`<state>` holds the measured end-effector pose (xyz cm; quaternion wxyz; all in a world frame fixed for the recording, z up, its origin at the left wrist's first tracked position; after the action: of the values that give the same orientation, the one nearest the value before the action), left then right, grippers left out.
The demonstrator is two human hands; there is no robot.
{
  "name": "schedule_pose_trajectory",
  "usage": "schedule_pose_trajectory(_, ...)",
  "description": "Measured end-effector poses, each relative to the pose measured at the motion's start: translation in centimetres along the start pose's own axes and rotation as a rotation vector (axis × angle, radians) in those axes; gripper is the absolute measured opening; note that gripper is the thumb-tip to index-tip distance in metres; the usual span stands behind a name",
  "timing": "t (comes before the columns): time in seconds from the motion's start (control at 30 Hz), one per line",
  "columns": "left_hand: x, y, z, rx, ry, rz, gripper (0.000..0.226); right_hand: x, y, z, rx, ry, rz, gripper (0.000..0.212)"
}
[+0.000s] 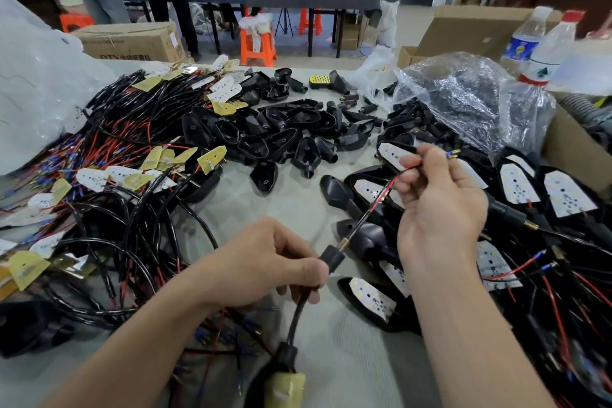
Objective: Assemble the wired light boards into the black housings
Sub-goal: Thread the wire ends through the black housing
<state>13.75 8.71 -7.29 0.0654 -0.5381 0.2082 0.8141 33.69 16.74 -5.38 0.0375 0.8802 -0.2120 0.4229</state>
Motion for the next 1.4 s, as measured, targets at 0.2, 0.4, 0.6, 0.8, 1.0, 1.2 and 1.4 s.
schedule_pose_trajectory(0.2,0.4,0.0,1.2,-0.183,0.225,0.008,0.026,-1.0,1.6,-1.2,0.33,0.23,-0.311,0.02)
schedule_pose_trajectory(0.4,0.7,-0.4,1.2,-0.191,0.216,0.029,0.029,-2.5,4.0,-2.1,0.578,0.44,-0.226,0.02)
schedule_pose_trajectory(0.6,0.6,-0.3,1.0,-0.102,0.12,0.005,0.032,-1.7,1.8,-1.6,0.221,0.173,-0.034,0.026)
schedule_pose_trajectory(0.8,0.6,-0.2,0.7,-0.085,0.169,0.015,0.027,-1.2,1.1,-0.8,0.244,0.146,-0.167,0.022)
schedule_pose_trajectory(1.0,0.7,-0.3,0.9,-0.15,0.29,-0.006,0.03,-2.6,3.7,-1.4,0.807,0.541,-0.294,0.012)
schedule_pose_trajectory(1.2,0.7,-0.5,0.8,-0.127,0.258,0.044,0.038,-2.7,1.8,-0.9,0.36,0.377,-0.098,0.02)
schedule_pose_trajectory(1.4,0.8,-0.5,0.5,-0.115,0.23,0.084,0.045,-2.9,1.4,-0.6,0.231,0.346,-0.008,0.019)
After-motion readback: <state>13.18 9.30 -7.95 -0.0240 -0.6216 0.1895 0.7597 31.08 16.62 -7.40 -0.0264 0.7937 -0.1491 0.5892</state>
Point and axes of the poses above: each hand's wrist, its own y-axis away from the middle knuckle, its own z-axis out of the back of the hand, x = y × z, the point moved 1 cm from there along -y, towards the middle knuckle, and after that the axes turned 8 degrees about z, right-handed, at the moved point
